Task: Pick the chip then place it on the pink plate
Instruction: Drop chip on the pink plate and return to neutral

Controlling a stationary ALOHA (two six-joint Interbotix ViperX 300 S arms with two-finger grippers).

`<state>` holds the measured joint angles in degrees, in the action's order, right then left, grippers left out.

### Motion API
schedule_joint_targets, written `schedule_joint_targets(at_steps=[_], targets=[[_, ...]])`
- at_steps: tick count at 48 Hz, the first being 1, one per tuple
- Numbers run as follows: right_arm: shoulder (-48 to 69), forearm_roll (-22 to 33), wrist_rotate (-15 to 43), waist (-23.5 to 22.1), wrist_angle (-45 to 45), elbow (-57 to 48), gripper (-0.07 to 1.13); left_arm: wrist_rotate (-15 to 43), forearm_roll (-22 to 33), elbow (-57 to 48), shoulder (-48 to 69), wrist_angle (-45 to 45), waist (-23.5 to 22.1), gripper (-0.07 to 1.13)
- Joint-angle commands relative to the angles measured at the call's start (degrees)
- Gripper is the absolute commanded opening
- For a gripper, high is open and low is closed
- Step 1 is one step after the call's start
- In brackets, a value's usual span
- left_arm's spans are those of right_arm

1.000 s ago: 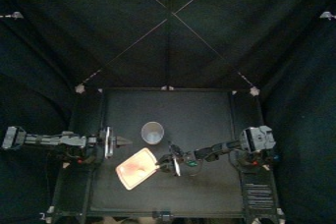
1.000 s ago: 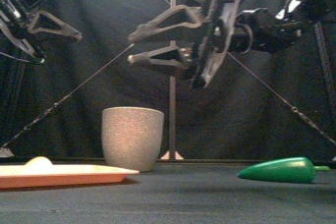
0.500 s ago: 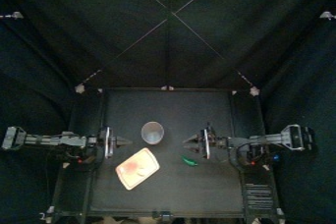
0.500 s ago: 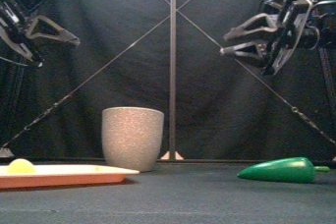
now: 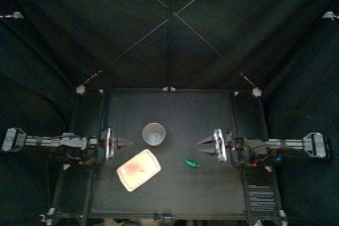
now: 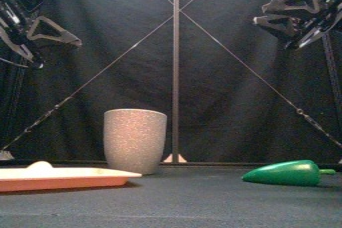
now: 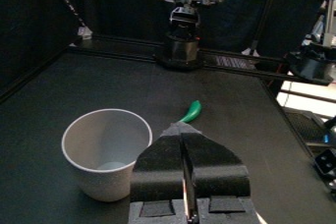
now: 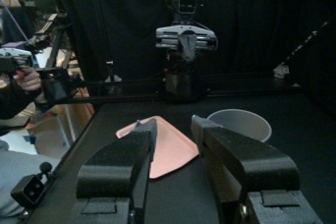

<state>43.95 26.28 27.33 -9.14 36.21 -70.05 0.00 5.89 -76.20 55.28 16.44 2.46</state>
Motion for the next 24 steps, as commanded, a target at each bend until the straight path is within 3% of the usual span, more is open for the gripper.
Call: schedule_joint_targets(at_steps=[1, 24], targets=[[0.79, -0.62, -0.09, -0.18, -0.79, 0.44, 0.76, 0.09, -0.09, 0.88, -0.09, 0.53, 0.09, -0.02], [0.35, -7.56, 0.0, -0.44, -1.23, -0.53, 0.76, -0.18, 0.09, 0.62, -0.09, 0.44, -0.53, -0.02]])
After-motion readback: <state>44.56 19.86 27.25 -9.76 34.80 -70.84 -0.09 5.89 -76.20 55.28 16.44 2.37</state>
